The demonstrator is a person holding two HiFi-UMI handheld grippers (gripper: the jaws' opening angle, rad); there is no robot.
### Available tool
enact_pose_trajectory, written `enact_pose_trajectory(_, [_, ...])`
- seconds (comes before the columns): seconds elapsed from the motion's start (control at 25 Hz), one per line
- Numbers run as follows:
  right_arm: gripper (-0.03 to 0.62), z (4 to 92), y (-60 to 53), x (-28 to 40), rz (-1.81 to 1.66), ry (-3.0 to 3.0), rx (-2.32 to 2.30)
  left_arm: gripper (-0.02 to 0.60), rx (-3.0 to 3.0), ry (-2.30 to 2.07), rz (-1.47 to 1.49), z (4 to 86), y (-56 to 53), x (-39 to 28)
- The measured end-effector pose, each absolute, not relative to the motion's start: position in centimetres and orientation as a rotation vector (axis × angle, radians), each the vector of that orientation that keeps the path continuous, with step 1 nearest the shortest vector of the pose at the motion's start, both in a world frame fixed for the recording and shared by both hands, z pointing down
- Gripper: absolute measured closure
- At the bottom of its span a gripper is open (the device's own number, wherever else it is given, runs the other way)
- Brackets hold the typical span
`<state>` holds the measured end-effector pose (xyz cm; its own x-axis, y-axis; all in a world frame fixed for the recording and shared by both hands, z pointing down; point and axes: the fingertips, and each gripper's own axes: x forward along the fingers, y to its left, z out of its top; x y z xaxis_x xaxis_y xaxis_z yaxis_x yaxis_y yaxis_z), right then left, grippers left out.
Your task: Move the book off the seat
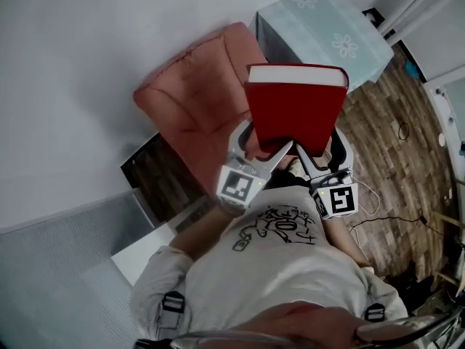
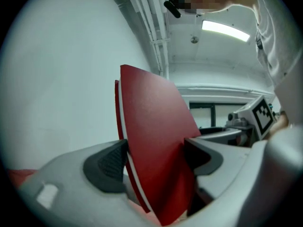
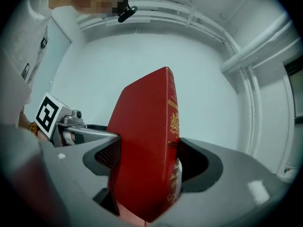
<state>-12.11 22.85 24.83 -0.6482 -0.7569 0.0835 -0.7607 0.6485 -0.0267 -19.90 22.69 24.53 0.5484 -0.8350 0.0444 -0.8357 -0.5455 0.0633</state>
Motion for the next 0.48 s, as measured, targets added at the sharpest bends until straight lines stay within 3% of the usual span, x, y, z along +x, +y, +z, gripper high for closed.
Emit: enact_pose_trajectory(0.48, [0.207, 25.8, 22.0, 2.2, 0.11, -2.632, 1.601, 0.216, 2.854, -1.126, 0.044, 25.1, 19.8, -5.2])
